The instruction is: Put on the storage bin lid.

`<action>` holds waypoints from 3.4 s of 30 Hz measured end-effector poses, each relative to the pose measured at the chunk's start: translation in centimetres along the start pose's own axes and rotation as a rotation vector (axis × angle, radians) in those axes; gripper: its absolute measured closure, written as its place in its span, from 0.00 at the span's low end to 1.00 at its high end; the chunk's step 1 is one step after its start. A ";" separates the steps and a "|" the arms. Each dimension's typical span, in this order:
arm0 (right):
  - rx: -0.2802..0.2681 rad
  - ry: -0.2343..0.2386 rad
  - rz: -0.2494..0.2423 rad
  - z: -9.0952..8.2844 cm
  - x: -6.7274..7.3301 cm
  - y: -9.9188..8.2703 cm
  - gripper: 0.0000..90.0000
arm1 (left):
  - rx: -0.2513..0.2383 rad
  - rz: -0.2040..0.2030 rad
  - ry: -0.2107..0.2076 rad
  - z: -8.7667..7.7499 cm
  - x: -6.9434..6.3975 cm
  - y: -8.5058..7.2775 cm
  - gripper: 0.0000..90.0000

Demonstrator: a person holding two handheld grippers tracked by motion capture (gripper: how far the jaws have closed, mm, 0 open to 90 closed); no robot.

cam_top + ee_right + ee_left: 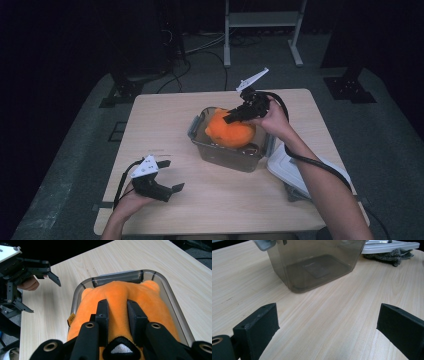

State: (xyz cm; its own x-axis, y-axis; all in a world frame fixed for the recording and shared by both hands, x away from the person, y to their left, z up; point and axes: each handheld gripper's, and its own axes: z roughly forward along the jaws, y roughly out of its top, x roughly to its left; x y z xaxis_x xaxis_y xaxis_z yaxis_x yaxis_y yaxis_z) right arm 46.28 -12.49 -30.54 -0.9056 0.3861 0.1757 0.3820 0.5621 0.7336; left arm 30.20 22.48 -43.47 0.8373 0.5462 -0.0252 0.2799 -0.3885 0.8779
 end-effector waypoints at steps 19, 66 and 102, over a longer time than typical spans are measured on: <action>0.014 -0.001 0.023 1.0 -0.9 -0.7 0.81 | 0.002 0.001 -0.002 0.0 0.0 0.0 0.03; 0.082 0.016 0.044 3.8 -1.7 -2.0 0.78 | -0.003 -0.004 -0.004 0.0 0.0 0.0 0.03; 0.133 0.029 0.048 5.3 -1.4 -2.5 0.76 | -0.004 -0.002 -0.006 -0.1 0.0 0.0 0.03</action>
State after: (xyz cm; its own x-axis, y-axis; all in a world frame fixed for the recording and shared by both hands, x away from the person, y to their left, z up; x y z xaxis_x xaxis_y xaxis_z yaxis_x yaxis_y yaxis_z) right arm 47.62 -10.57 -36.08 -0.8899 0.3948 0.2286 0.4443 0.6360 0.6310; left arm 30.16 22.54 -43.40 0.8395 0.5426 -0.0297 0.2795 -0.3842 0.8799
